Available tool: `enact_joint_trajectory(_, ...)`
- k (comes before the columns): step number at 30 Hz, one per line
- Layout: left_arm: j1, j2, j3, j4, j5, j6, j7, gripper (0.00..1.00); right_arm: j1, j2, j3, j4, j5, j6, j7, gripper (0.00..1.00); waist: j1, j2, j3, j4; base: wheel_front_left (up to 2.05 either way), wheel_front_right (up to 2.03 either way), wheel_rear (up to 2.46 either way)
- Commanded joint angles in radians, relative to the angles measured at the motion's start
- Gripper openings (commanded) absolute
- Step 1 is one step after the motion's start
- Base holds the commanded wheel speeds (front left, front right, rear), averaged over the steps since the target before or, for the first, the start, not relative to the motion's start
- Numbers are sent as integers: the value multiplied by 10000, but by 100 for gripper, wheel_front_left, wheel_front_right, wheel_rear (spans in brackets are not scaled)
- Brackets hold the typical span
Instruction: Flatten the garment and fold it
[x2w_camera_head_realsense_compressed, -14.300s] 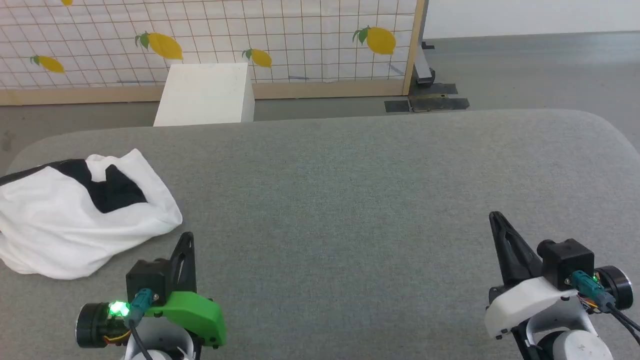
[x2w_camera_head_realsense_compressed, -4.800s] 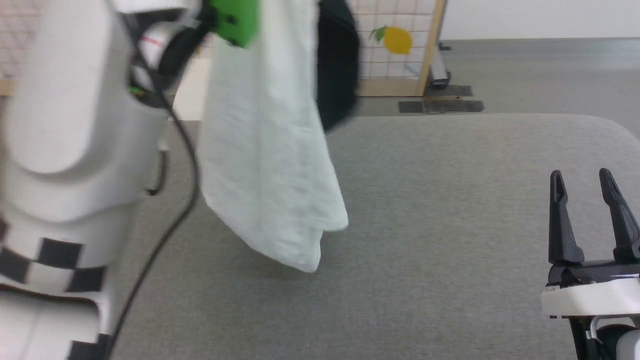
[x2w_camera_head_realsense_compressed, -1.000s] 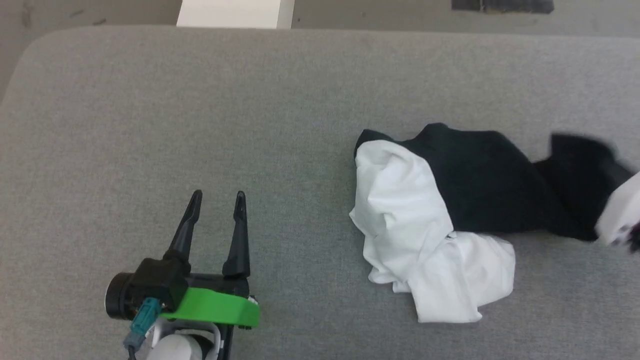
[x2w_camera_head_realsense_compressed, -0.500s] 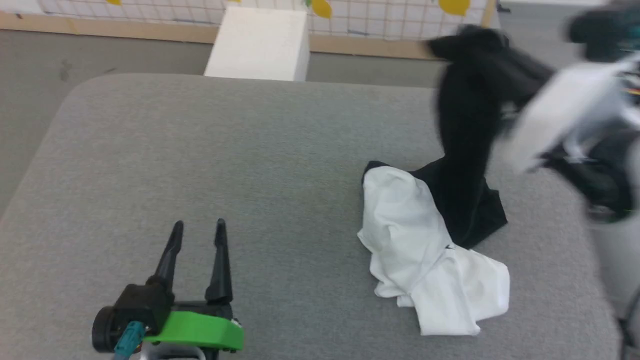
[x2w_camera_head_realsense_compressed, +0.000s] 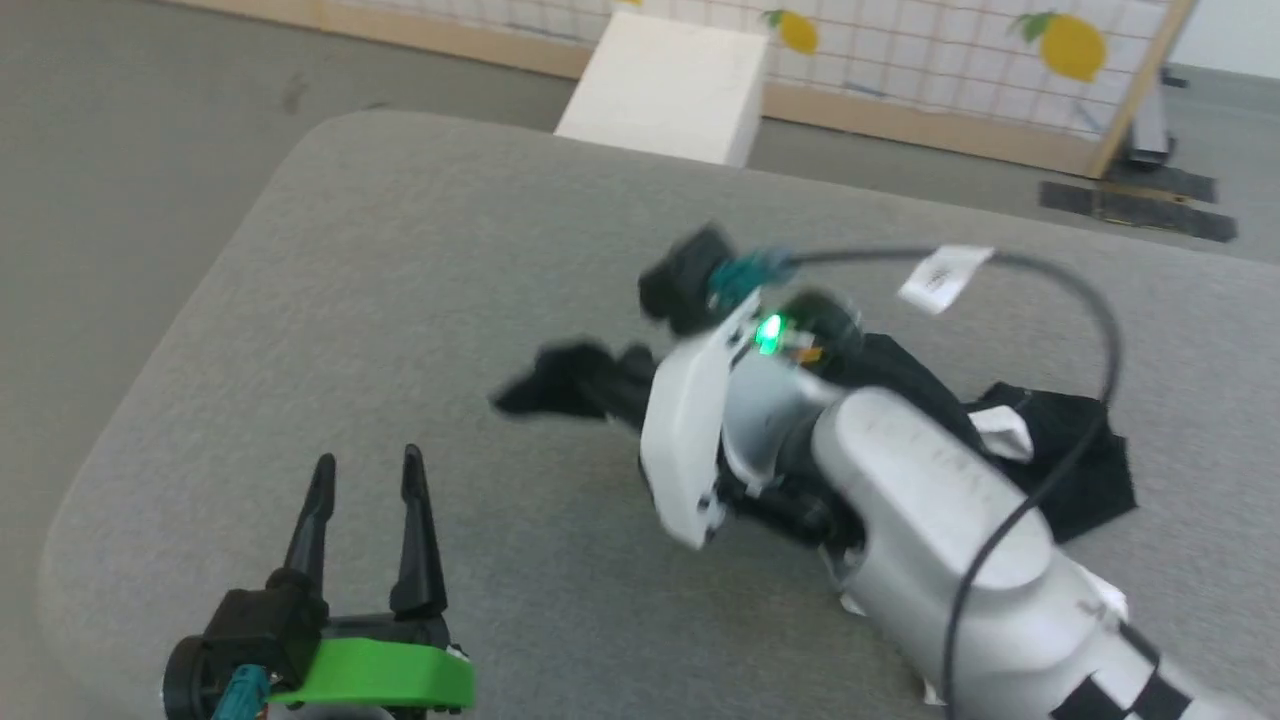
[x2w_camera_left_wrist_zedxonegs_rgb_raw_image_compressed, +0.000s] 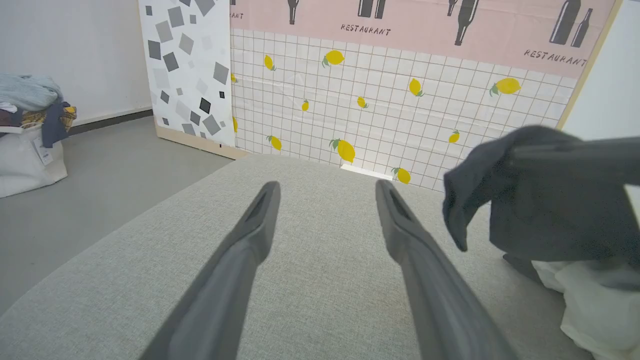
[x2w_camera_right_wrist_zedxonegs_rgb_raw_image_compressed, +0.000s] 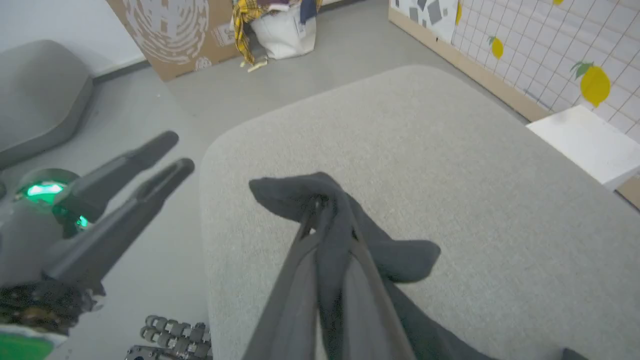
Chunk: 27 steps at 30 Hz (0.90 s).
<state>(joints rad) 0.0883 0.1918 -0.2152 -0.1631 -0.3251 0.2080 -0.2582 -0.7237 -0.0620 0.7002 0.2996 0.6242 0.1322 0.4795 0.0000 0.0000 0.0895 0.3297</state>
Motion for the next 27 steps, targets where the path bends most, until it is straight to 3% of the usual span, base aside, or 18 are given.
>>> enact_joint_trajectory(1,59,-95,-73,15,136,-25,-36,100,256,34,248,418,86,-15,-146,0,0,0,325,602,0,0,0)
enact_joint_trajectory(7,-166,-350,-278,226,202,-196,-36,100,609,95,1471,2077,-72,-15,-225,0,0,0,468,1088,0,0,0)
enact_joint_trajectory(8,-180,-375,-286,263,217,-210,-36,100,642,98,1642,2295,-82,-15,-228,10,0,0,463,1108,0,0,0)
enact_joint_trajectory(9,-189,-392,-287,288,227,-216,-36,100,647,100,1731,2428,-74,-15,-287,38,0,0,463,1115,0,0,0)
enact_joint_trajectory(10,-198,-406,-290,325,241,-225,-36,100,630,102,1826,2582,-76,-15,-386,100,0,0,449,1115,0,0,0)
enact_joint_trajectory(20,-190,-202,-205,314,308,-226,44,100,-366,115,2003,2172,1051,-15,-1264,100,0,0,-75,158,0,0,0)
enact_joint_trajectory(24,-127,-25,-134,101,328,-198,166,100,-763,57,1469,1793,1245,-15,-1657,100,0,0,-228,-496,0,0,0)
enact_joint_trajectory(27,-94,84,-135,-189,392,-162,267,100,-791,-375,841,1282,1229,-15,-1901,100,0,0,-225,-1020,0,0,0)
